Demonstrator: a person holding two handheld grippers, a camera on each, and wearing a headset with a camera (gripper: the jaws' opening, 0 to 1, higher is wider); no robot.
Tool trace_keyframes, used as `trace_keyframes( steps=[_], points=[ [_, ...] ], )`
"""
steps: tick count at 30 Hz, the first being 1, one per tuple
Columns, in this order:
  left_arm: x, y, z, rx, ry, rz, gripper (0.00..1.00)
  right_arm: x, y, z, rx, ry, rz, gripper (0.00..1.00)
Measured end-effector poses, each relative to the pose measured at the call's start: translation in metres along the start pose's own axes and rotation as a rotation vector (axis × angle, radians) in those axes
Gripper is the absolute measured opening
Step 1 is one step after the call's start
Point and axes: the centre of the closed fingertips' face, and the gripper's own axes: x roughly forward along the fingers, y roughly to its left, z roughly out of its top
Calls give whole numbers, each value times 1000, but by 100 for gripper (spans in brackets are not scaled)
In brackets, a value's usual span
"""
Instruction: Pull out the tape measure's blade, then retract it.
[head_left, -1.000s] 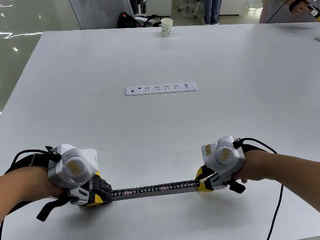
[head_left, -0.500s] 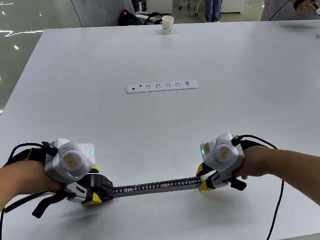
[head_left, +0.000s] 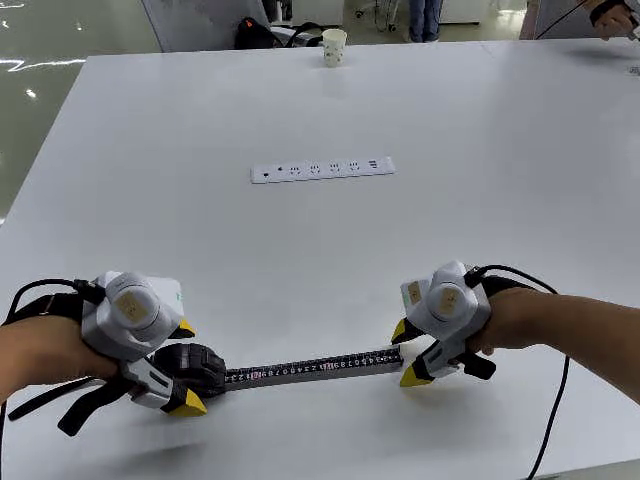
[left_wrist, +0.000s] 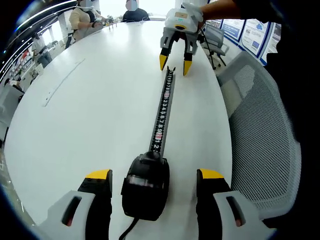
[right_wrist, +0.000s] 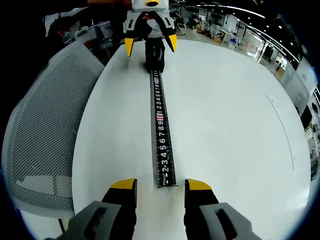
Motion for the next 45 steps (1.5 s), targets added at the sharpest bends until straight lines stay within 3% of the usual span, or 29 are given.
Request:
trace_keyframes(
  steps=[7,21,24,32,36,45],
  points=[
    [-1,-3,-5,-16,13,-7,74,0,3,-1,27,6,10,44],
    [-3,-9,3,-80,-22,-24,94,1,8,1,62,-3,25,59],
    [-3,-6,3,-86,-22,-7,99,1,10,2,72,-6,27,64],
    [-6,-3,4,-110,-46,10,99,-1,6,6,132,-35,19,76],
    [-10,0,9,-124,-90,36,99,-2,6,4,140,-33,10,82],
    [-11,0,7,-139,-94,41,99,-4,4,-3,182,-37,-10,99]
  ],
)
